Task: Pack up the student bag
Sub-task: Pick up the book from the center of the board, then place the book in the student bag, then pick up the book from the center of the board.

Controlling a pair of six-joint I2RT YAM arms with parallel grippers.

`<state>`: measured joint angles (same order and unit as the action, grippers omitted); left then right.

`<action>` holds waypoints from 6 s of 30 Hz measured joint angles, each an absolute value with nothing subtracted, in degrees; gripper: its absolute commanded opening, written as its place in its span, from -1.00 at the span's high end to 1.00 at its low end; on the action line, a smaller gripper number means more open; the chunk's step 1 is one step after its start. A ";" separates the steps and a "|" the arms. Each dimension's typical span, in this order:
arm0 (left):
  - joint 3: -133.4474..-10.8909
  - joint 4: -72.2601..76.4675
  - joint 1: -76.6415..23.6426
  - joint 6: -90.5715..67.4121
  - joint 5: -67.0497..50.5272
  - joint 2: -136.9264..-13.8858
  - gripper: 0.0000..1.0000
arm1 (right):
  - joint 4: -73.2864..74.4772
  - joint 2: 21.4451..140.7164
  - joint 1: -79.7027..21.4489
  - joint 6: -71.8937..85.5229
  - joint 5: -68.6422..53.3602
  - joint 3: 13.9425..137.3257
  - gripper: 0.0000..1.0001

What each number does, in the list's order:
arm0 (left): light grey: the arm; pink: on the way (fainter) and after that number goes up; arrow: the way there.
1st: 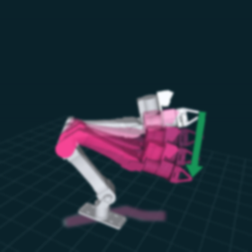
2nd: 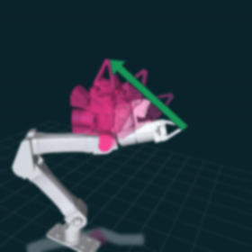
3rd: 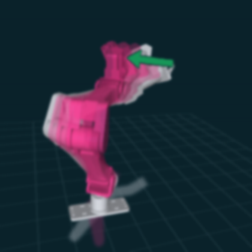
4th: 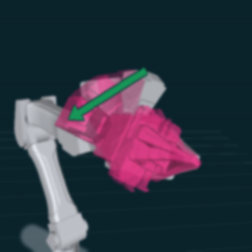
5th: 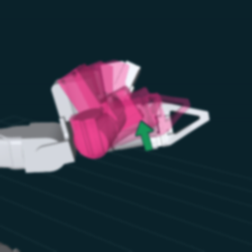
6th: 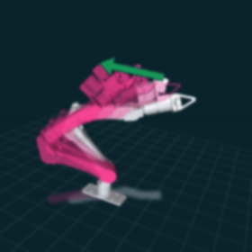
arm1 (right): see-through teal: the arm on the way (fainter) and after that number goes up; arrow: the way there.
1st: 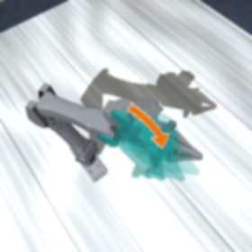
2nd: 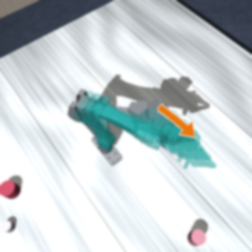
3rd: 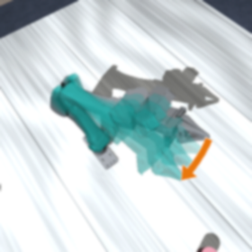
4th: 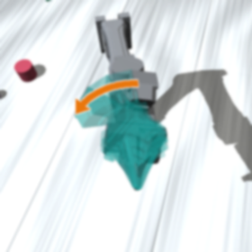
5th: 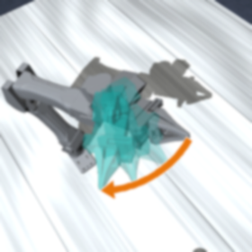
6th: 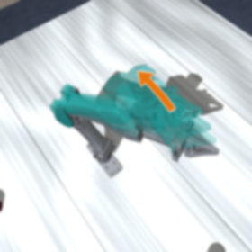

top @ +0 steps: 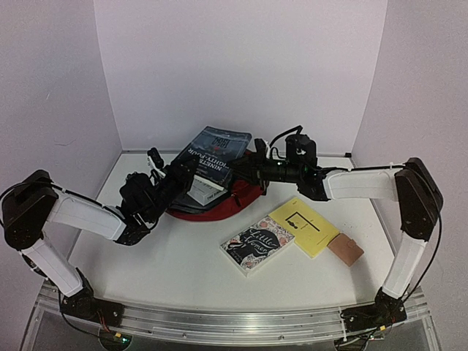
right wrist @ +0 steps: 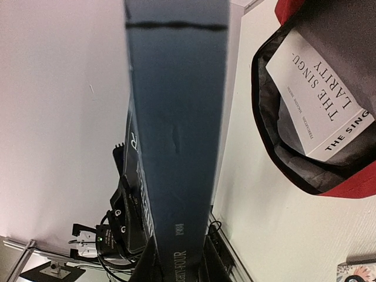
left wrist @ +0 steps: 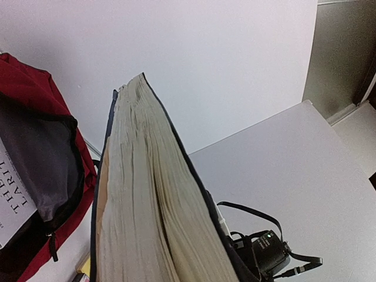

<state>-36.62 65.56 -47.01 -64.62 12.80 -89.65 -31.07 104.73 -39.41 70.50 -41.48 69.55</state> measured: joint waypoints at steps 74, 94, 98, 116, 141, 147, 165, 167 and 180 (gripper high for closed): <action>-36.80 20.84 -23.70 -78.58 -17.94 -81.51 1.00 | 13.54 137.52 -32.92 31.72 -52.22 127.84 1.00; -52.79 30.54 -21.57 -79.41 -23.33 -104.46 1.00 | 13.01 136.18 -34.17 31.76 -56.80 124.46 1.00; -57.64 31.56 -21.67 -79.49 -24.23 -109.26 0.82 | 12.91 136.12 -34.17 31.77 -56.90 124.42 1.00; -53.38 19.25 -23.25 -74.40 -19.19 -98.61 -0.08 | 12.07 135.31 -33.92 31.82 -53.29 122.17 1.00; -63.21 28.03 -25.61 -76.40 -21.45 -116.15 0.87 | 9.93 135.24 -32.01 34.61 -52.60 120.49 1.00; -66.09 28.25 -25.68 -76.18 -22.40 -118.47 0.19 | 9.50 135.24 -30.73 36.91 -52.40 120.22 1.00; -55.04 16.56 -34.28 -64.76 -15.72 -94.05 -0.47 | 9.49 139.28 -20.44 37.41 -42.87 114.36 -0.36; -53.16 15.95 -36.54 -63.46 -15.13 -91.75 -0.49 | 10.64 138.38 -20.70 35.80 -42.81 111.99 -0.47; -43.09 12.55 -51.54 -61.30 -11.97 -88.88 -0.47 | 24.48 111.04 -19.86 14.22 -42.37 85.56 -0.62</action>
<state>-43.09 12.55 -51.54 -61.30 -11.97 -88.88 24.48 111.04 -19.86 14.22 -42.37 85.56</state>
